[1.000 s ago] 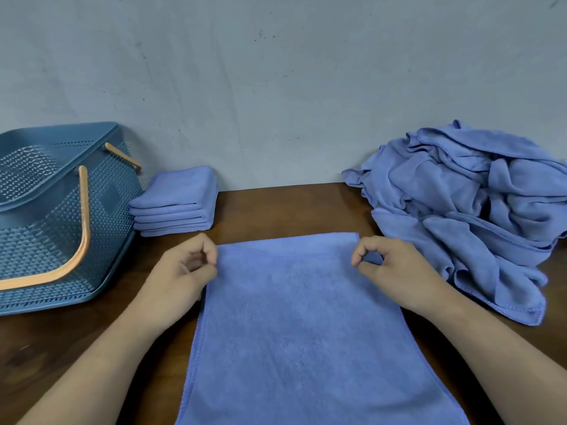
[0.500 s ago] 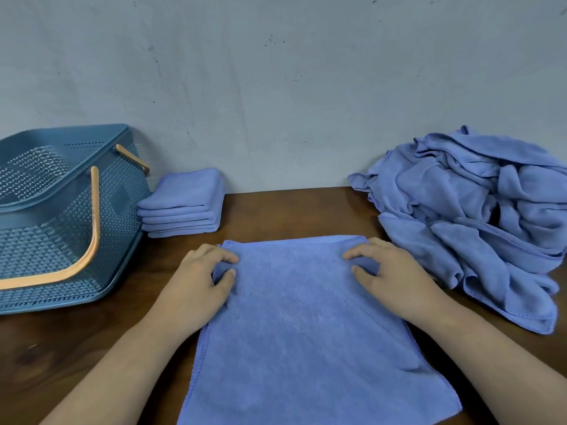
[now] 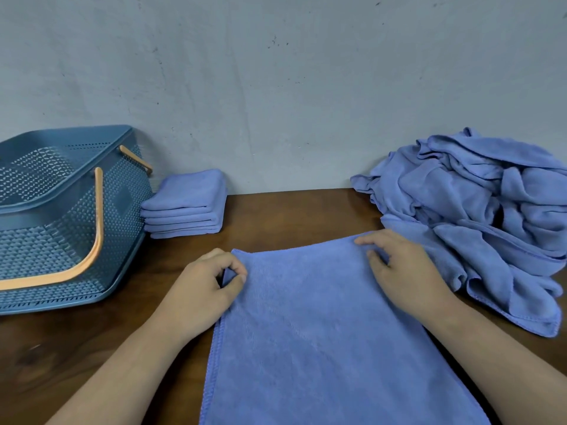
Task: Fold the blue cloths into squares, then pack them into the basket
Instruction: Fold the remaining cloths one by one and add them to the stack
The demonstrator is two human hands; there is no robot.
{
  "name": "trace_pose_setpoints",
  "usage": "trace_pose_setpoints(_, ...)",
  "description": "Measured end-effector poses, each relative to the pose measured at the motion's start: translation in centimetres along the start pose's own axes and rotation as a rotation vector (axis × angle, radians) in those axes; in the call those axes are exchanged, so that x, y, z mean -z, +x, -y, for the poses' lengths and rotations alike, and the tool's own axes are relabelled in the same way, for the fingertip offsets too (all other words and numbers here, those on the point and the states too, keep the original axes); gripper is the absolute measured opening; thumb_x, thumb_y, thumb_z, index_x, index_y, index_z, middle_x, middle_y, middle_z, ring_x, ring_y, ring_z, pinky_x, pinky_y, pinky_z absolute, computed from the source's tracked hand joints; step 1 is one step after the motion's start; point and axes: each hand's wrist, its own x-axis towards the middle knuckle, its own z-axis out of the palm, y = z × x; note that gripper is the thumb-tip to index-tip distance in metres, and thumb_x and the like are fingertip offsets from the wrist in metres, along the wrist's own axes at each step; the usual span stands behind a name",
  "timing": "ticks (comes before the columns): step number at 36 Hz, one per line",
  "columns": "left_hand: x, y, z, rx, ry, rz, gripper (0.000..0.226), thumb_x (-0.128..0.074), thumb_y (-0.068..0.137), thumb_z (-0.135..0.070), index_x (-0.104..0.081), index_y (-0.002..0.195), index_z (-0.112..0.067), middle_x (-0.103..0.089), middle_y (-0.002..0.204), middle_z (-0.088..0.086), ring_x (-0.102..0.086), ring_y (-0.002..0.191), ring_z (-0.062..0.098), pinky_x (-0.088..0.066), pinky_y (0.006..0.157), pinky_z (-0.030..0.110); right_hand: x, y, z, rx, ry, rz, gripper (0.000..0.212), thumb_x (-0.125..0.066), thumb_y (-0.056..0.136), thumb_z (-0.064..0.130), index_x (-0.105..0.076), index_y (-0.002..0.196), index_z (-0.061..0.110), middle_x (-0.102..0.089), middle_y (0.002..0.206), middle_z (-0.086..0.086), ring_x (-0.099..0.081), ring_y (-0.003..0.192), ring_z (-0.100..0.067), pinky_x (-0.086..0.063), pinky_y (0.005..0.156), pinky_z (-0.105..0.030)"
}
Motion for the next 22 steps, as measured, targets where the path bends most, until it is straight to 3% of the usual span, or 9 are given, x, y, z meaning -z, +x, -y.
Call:
trace_pose_setpoints(2,0.0,0.1,0.0,0.002,0.002,-0.003,0.017,-0.075,0.095,-0.018,-0.073,0.085,-0.033,-0.064,0.094,-0.012,-0.057,0.071,0.016,-0.043,0.066,0.016,-0.4,0.0,-1.0,-0.011,-0.073,0.100,0.035,-0.056,0.100,0.009,-0.072,0.122,0.031,-0.065,0.124,0.022,-0.056,0.119,-0.008,-0.043,0.098,-0.020)
trace_pose_setpoints(5,-0.1,0.2,0.0,0.013,-0.010,-0.026,0.018,-0.075,0.095,-0.017,-0.074,0.086,-0.033,-0.065,0.093,-0.011,-0.056,0.071,0.015,-0.042,0.066,0.014,-0.6,-0.1,-1.5,-0.041,-0.092,0.120,0.034,-0.056,0.102,0.012,-0.072,0.126,0.030,-0.063,0.129,0.019,-0.053,0.120,-0.012,-0.040,0.099,-0.022)
trace_pose_setpoints(9,0.0,0.3,0.5,0.036,-0.060,-0.139,0.019,-0.073,0.095,-0.014,-0.075,0.089,-0.032,-0.067,0.088,-0.005,-0.058,0.074,0.018,-0.044,0.066,0.018,-0.7,-0.1,-1.2,-0.052,-0.105,0.126,0.034,-0.055,0.103,0.013,-0.072,0.129,0.028,-0.062,0.130,0.017,-0.052,0.119,-0.013,-0.037,0.099,-0.021)
trace_pose_setpoints(14,-0.3,0.6,0.9,0.024,0.102,-0.114,0.026,-0.073,0.094,-0.016,-0.068,0.088,-0.040,-0.060,0.079,-0.007,-0.057,0.074,0.015,-0.045,0.066,0.021,-0.7,0.0,-1.3,-0.046,-0.133,0.137,0.035,-0.053,0.104,0.014,-0.071,0.132,0.028,-0.061,0.132,0.018,-0.050,0.118,-0.011,-0.035,0.096,-0.019)
trace_pose_setpoints(18,-0.3,0.5,0.8,0.004,0.137,-0.076,0.026,-0.071,0.096,-0.016,-0.068,0.092,-0.041,-0.057,0.083,-0.012,-0.055,0.079,0.010,-0.045,0.073,0.021,-0.4,0.2,-1.0,-0.023,-0.107,0.079,0.037,-0.054,0.103,0.010,-0.070,0.133,0.026,-0.058,0.131,0.022,-0.049,0.118,-0.008,-0.035,0.094,-0.013)
trace_pose_setpoints(22,-0.4,0.5,0.9,-0.003,0.131,-0.072,0.027,-0.071,0.096,-0.015,-0.068,0.093,-0.042,-0.057,0.086,-0.016,-0.056,0.083,0.008,-0.044,0.075,0.019,-0.2,0.5,-0.1,-0.010,-0.164,0.063,0.042,-0.050,0.103,0.016,-0.064,0.138,0.033,-0.056,0.141,0.025,-0.044,0.123,-0.008,-0.045,0.100,-0.035)
